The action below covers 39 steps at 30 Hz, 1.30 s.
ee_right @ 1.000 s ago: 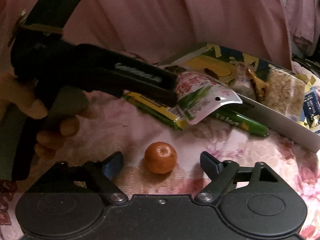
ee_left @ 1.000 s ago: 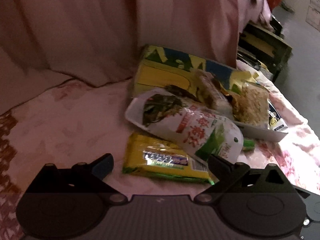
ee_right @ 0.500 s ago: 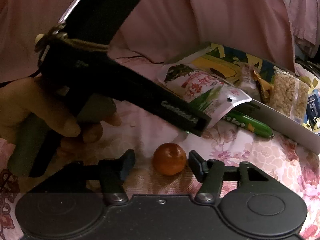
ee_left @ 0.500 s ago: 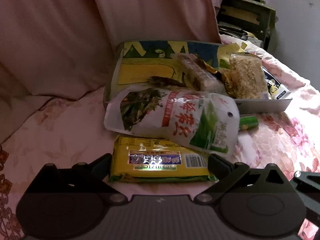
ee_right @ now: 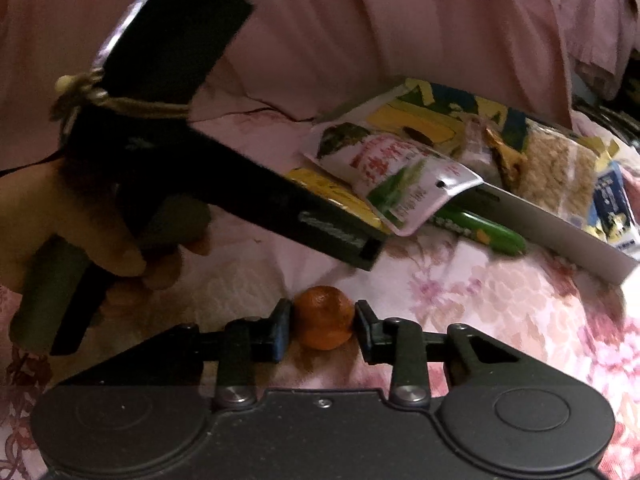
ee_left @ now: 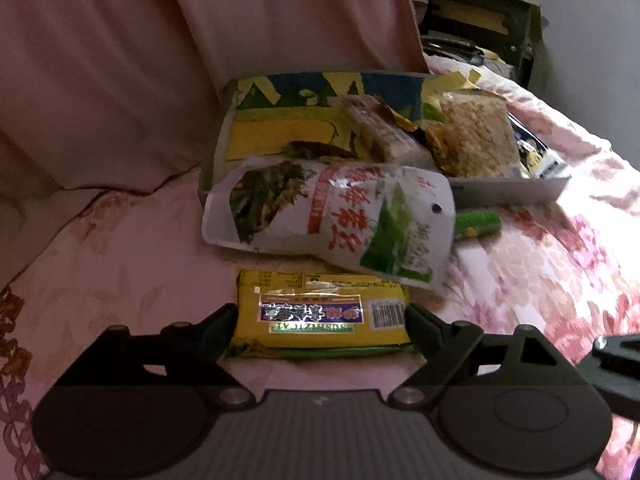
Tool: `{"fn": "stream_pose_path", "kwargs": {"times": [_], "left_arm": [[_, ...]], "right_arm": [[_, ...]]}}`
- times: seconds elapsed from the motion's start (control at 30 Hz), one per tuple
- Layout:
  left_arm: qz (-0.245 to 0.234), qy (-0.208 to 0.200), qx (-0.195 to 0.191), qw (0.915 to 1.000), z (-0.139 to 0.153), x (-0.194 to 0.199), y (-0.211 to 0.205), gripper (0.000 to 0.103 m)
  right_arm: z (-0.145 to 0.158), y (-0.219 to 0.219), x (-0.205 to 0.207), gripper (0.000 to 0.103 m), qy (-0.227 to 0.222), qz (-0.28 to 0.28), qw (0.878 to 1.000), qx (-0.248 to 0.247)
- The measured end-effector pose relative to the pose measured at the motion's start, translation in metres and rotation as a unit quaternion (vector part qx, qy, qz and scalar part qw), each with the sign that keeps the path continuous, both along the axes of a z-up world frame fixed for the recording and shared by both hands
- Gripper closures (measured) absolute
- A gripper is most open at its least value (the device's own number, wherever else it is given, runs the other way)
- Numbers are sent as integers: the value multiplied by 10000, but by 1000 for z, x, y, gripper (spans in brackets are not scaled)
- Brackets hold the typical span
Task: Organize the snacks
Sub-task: 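Grasp the orange with the right gripper while the left grasps the yellow bar, then lift the orange and yellow bar and carry both over the tin box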
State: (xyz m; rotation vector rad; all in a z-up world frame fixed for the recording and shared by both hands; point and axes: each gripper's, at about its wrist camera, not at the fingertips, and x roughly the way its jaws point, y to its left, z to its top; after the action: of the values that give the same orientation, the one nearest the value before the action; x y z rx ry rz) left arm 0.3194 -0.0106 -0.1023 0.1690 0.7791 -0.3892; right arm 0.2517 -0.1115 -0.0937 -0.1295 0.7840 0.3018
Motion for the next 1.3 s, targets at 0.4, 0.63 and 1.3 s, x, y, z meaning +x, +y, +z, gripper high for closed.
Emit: {"fn": "stream_pose_path", "kwargs": {"times": [0.4, 0.63, 1.3], "left_arm": [[22, 354, 278, 9990, 5, -46, -2, 13], [193, 569, 373, 9975, 9, -71, -10, 13], [286, 274, 524, 9978, 36, -126, -31, 14]], "right_arm": [[6, -27, -17, 67, 277, -386, 9989, 27], [9, -38, -37, 68, 303, -516, 9982, -13], [48, -80, -82, 68, -219, -1124, 9931, 249]]}}
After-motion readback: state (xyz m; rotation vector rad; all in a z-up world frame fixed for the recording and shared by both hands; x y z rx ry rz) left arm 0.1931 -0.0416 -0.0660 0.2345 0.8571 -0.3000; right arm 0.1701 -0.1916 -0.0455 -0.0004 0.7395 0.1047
